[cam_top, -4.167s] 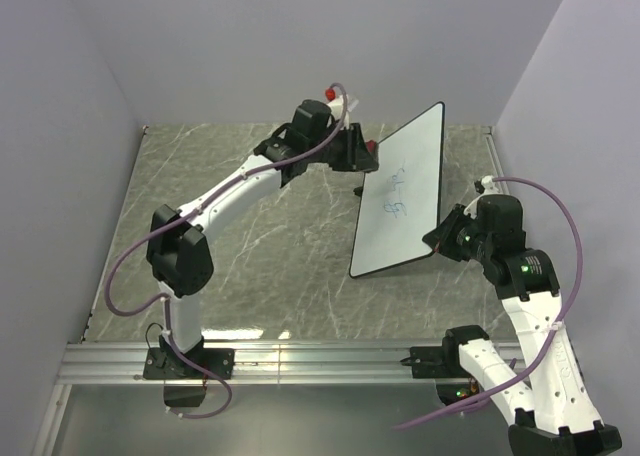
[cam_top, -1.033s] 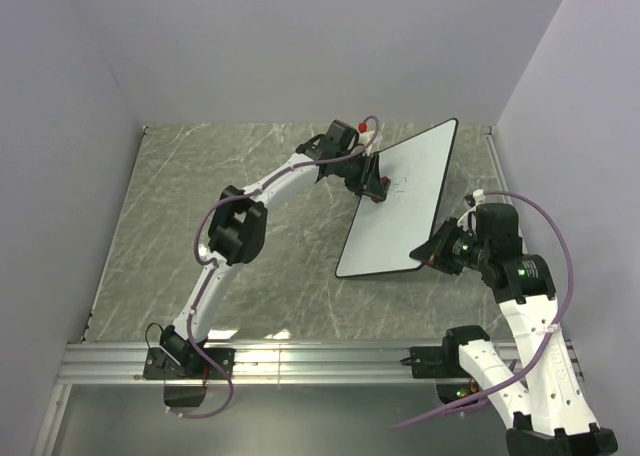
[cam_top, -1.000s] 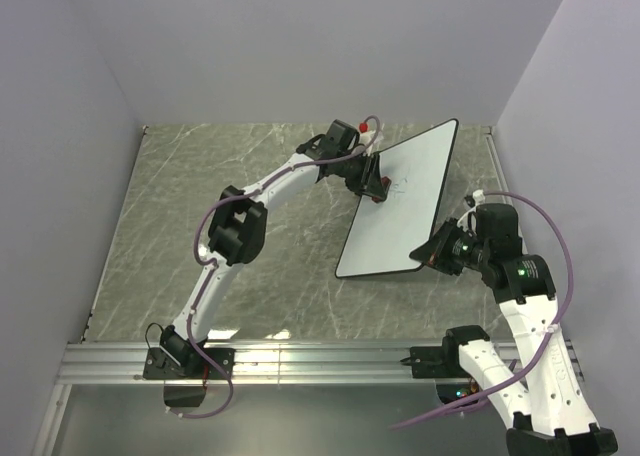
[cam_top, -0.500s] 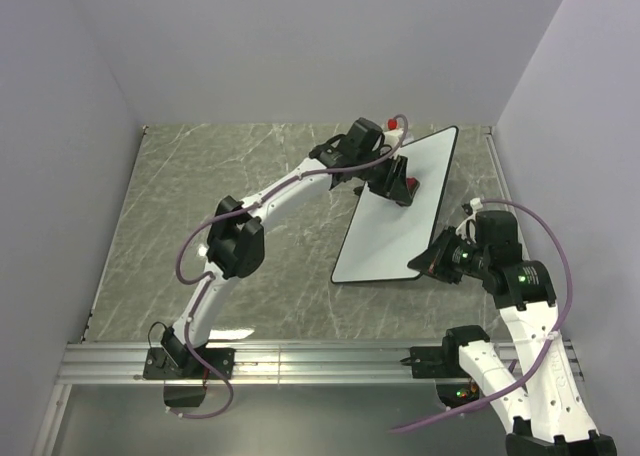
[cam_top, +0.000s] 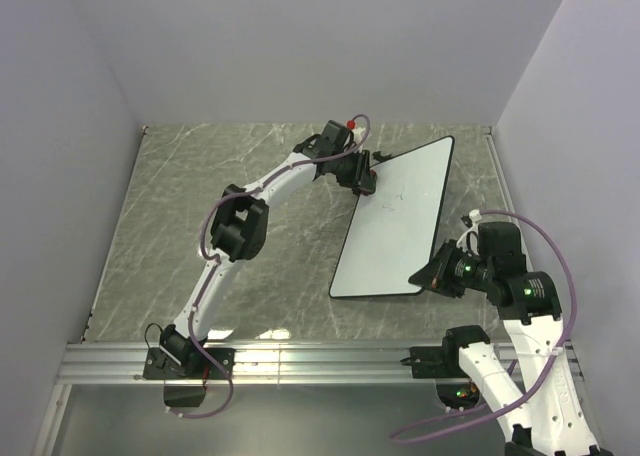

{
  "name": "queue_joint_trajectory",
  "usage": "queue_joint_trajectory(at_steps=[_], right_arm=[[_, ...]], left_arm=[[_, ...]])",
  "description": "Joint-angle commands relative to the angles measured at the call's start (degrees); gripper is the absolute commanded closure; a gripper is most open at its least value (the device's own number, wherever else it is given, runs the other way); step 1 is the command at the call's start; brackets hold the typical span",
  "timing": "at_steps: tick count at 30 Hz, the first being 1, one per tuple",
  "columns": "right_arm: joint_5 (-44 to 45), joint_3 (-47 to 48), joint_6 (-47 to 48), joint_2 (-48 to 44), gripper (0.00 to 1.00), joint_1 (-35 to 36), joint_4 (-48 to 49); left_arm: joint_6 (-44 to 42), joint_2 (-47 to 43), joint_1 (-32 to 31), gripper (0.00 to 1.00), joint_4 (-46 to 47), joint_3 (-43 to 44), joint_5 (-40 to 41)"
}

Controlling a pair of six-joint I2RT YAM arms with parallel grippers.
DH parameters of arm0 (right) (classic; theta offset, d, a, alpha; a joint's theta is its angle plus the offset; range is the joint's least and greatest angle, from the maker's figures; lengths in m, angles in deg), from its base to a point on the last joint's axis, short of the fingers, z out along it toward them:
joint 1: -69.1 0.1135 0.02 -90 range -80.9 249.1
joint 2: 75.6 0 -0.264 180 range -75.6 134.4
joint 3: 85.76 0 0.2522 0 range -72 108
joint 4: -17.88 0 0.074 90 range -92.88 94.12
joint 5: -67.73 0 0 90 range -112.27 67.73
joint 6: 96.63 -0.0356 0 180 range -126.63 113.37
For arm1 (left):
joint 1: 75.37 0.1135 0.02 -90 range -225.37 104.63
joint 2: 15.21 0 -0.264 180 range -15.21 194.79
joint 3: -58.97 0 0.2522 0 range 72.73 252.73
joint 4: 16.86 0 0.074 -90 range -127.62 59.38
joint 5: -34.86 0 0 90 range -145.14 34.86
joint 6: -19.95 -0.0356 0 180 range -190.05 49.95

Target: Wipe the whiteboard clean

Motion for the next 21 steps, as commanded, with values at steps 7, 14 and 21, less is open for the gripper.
queue_joint_trajectory(at_steps=[7,14,21], right_arm=[[-9.42,1.16,7.44,1.04,1.0,1.87,5.64],[-9.59,0.81,8.05,3.06,1.0,1.78,8.36],[-9.86,0.37,8.4,3.68,1.0,1.79,9.16]], left_arm=[[-4.16,-8.9,-7.05,1.0,-1.31,-9.37,-2.47],[-4.69,-16.37,-12.41,1.0,-1.84,-15.08,-8.7],[-7.94,-15.77,-12.42,1.0,-10.61,-7.02,-11.53]])
